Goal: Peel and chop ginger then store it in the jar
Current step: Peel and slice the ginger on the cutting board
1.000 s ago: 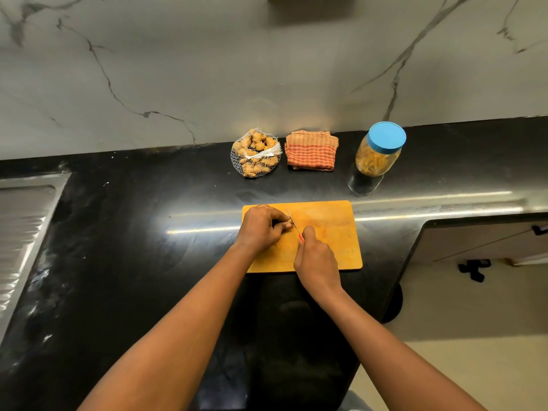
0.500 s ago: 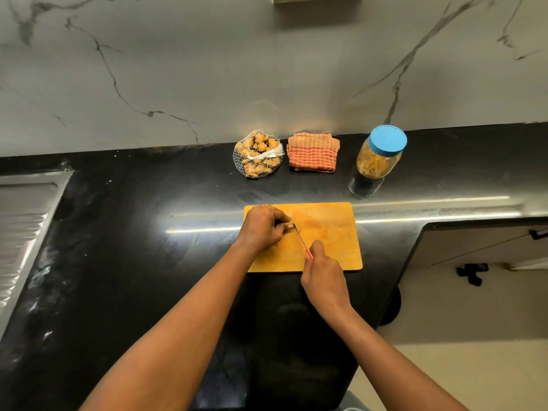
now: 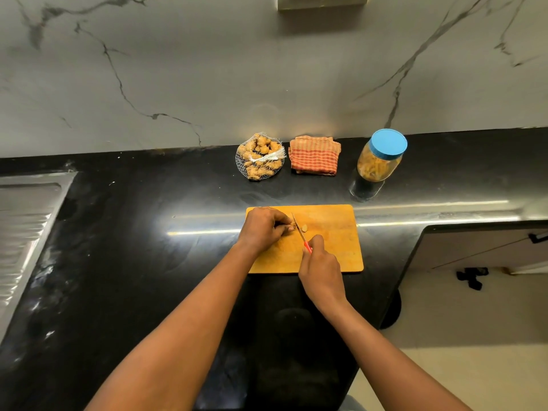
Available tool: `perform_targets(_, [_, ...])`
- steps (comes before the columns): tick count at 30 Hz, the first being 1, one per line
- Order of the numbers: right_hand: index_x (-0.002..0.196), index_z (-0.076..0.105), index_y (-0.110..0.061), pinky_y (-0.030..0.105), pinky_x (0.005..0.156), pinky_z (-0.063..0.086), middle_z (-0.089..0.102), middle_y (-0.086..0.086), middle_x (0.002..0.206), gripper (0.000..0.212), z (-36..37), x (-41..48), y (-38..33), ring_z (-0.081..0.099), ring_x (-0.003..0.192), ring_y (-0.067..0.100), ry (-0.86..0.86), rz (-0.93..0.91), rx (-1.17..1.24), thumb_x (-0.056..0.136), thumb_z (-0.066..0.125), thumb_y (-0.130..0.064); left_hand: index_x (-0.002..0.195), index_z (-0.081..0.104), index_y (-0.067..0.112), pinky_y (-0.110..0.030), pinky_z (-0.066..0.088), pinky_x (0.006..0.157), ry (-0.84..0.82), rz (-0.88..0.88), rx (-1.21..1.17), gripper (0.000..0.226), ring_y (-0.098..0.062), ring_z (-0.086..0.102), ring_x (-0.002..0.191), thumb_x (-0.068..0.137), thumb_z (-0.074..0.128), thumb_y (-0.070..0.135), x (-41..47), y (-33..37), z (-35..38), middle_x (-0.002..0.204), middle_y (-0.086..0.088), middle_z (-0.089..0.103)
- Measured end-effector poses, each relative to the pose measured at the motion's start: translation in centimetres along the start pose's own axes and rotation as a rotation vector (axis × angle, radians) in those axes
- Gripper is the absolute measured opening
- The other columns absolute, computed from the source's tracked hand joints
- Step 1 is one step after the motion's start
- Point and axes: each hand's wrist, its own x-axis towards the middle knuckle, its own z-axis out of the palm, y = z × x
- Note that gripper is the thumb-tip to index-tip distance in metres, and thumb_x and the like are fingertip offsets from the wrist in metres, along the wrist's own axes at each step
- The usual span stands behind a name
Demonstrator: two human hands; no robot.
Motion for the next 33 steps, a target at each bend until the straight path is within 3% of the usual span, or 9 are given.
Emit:
perform_targets(5, [0.111, 0.045, -0.013, 0.034, 0.048, 0.050, 0.057, 0.000, 0.071, 0.011, 0.0, 0.0, 0.3, 0.057, 0.056, 0.017, 0.008, -0.035, -0.002, 0.104, 0.045, -0.021, 0.095, 0.079, 0.017, -0.016, 0.046, 0.072, -0.005, 0.019, 0.004, 0.017, -0.008, 0.066, 0.084, 0.079, 0.079, 0.024, 0.1, 0.0, -0.1, 0.094, 0.003, 0.076])
perform_targets(9, [0.111, 0.046, -0.013, 0.029, 0.045, 0.045, 0.057, 0.000, 0.070, 0.012, 0.0, 0.2, 0.5, 0.056, 0.055, 0.016, -0.004, -0.057, -0.007, 0.104, 0.044, -0.022, 0.095, 0.079, 0.018, -0.020, 0.049, 0.073, -0.021, 0.036, 0.021, 0.016, -0.008, 0.065, 0.084, 0.080, 0.079, 0.024, 0.3, -0.2, -0.1, 0.094, 0.003, 0.075])
perform_targets(13, [0.110, 0.047, -0.012, 0.024, 0.043, 0.039, 0.056, 0.000, 0.069, 0.012, 0.1, 0.3, 0.7, 0.054, 0.053, 0.015, 0.003, -0.082, -0.014, 0.104, 0.045, -0.022, 0.094, 0.079, 0.019, -0.016, 0.044, 0.071, -0.029, 0.058, 0.028, 0.015, -0.007, 0.063, 0.083, 0.080, 0.079, 0.021, 0.4, -0.1, -0.2, 0.093, 0.004, 0.075])
perform_targets(21, [0.112, 0.048, -0.011, 0.028, 0.043, 0.043, 0.057, 0.001, 0.069, 0.014, 0.4, 1.0, 0.8, 0.054, 0.053, 0.017, 0.006, -0.117, -0.028, 0.104, 0.044, -0.022, 0.093, 0.079, 0.018, -0.023, 0.051, 0.071, -0.015, 0.073, 0.023, 0.014, -0.009, 0.064, 0.082, 0.079, 0.079, 0.019, 0.4, -0.1, 0.0, 0.091, 0.003, 0.076])
perform_targets(26, [0.113, 0.048, -0.011, 0.035, 0.046, 0.050, 0.057, 0.001, 0.069, 0.015, 0.5, 1.0, 0.8, 0.055, 0.053, 0.017, -0.002, -0.105, -0.034, 0.104, 0.044, -0.022, 0.093, 0.079, 0.019, -0.014, 0.045, 0.070, -0.020, 0.052, 0.024, 0.014, -0.006, 0.063, 0.082, 0.078, 0.080, 0.021, 0.5, -0.3, 0.1, 0.091, 0.004, 0.075])
perform_targets(33, [0.115, 0.049, -0.012, 0.025, 0.042, 0.040, 0.056, 0.000, 0.069, 0.016, 0.4, 1.4, 0.8, 0.052, 0.052, 0.015, -0.008, -0.123, -0.042, 0.104, 0.044, -0.023, 0.093, 0.079, 0.017, -0.028, 0.054, 0.075, -0.014, 0.042, 0.002, 0.015, -0.010, 0.064, 0.083, 0.079, 0.080, 0.019, 0.4, -0.2, 0.1, 0.092, 0.001, 0.075])
